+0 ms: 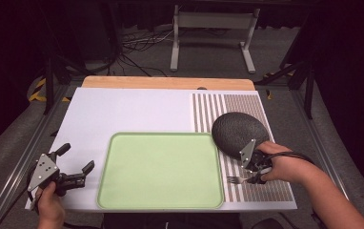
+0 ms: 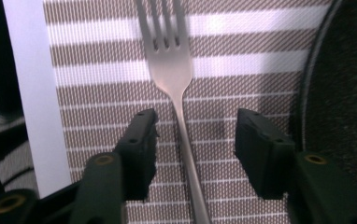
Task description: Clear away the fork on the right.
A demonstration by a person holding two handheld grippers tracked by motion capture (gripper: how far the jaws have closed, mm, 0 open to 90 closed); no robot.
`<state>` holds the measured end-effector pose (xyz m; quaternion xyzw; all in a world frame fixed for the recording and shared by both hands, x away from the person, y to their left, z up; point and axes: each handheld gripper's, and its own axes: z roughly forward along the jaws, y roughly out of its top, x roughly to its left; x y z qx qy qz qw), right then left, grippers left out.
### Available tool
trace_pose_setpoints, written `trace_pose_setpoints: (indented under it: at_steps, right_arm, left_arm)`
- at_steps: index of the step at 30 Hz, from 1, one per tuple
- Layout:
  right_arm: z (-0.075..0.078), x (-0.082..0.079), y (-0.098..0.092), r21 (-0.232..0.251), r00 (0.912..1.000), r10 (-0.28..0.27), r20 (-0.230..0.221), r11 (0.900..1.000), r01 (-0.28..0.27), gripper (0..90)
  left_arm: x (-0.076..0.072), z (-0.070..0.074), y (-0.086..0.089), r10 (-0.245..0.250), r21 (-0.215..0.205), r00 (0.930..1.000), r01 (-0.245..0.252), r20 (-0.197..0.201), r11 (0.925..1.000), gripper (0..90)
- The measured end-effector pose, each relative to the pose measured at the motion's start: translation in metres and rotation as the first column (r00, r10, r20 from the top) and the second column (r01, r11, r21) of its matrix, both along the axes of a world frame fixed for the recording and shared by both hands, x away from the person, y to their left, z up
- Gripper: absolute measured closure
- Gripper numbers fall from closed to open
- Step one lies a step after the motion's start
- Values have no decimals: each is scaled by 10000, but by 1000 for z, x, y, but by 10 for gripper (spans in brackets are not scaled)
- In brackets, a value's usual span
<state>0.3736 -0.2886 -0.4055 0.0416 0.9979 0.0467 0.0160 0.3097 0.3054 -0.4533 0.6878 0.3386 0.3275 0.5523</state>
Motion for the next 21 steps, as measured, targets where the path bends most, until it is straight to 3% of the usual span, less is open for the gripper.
trace_pose_setpoints:
  at_steps: [8, 16, 21]
  right_arm:
    - [-5, 0, 3, -851, 9983, 534, -212, 9948, -550, 660]
    - [-8, -1, 5, -1248, 9960, 837, -322, 9883, -871, 804]
    - [-9, -1, 8, -1489, 9933, 1117, -288, 9822, -1148, 837]
  left_arm:
    - [0, 0, 0, 11, -3, 10000, -11, -5, 10000, 0]
    - [0, 0, 0, 11, 11, 10000, -11, -19, 10000, 0]
    - [0, 0, 0, 2, 10, 10000, -2, -18, 10000, 0]
